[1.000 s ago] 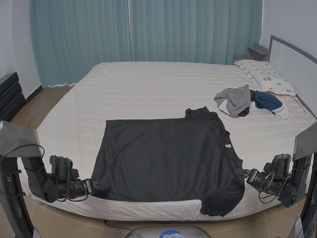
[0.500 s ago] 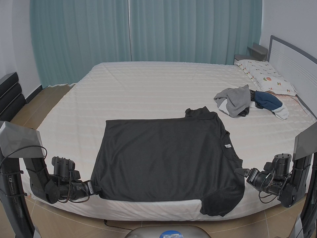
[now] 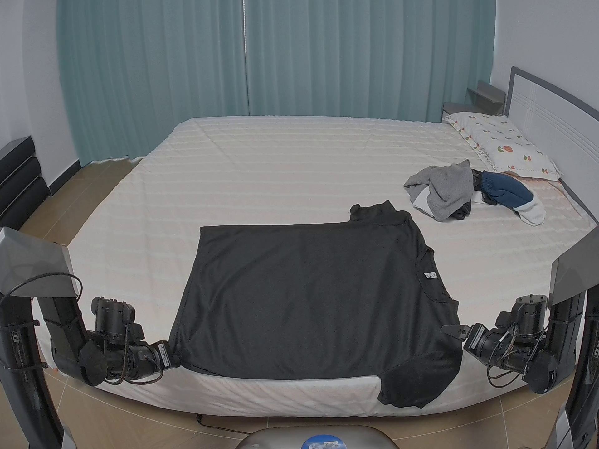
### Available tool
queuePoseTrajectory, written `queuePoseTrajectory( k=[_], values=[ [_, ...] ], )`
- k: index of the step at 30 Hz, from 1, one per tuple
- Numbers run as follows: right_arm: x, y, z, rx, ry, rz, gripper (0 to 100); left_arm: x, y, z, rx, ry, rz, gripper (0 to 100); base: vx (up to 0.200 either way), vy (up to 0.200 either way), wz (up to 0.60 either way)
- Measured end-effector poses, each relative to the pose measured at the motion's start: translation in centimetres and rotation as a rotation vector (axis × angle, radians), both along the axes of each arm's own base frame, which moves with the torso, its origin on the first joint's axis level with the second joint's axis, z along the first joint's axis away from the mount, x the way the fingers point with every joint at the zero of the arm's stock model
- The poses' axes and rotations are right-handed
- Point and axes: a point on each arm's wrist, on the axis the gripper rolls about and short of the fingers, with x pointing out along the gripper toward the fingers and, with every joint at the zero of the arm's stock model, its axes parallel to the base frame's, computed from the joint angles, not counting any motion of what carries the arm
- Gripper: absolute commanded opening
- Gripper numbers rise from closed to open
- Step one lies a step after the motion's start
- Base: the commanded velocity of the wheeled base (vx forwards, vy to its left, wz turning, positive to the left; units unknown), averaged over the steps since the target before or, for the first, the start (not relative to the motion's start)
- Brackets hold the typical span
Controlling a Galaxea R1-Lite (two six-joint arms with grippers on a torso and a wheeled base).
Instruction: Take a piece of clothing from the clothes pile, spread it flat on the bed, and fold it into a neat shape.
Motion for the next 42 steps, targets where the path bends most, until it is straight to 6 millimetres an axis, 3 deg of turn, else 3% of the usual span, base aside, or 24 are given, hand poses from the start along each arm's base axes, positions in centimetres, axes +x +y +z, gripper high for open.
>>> queuePoseTrajectory(
  k=[18, 19, 27, 42],
  values=[
    [3.6, -0.8, -2.4, -0.007, -0.038, -0.043, 100, -0.1, 0.1, 0.6, -0.058, 0.005, 0.072, 0, 0.000, 0.000, 0.00],
    [3.8, -0.8, -2.5, -0.007, -0.042, -0.042, 0, -0.1, 0.1, 0.7, -0.059, 0.005, 0.073, 0, 0.000, 0.000, 0.00],
    [5.5, -0.8, -2.6, -0.017, -0.079, -0.039, 0, 0.0, 0.3, 0.7, -0.058, 0.001, 0.083, 0, 0.000, 0.000, 0.00],
    [11.3, -1.8, -1.4, -0.028, -0.174, -0.065, 0, 0.5, 0.5, 1.0, -0.095, -0.037, 0.130, 0, 0.000, 0.000, 0.00]
  ],
)
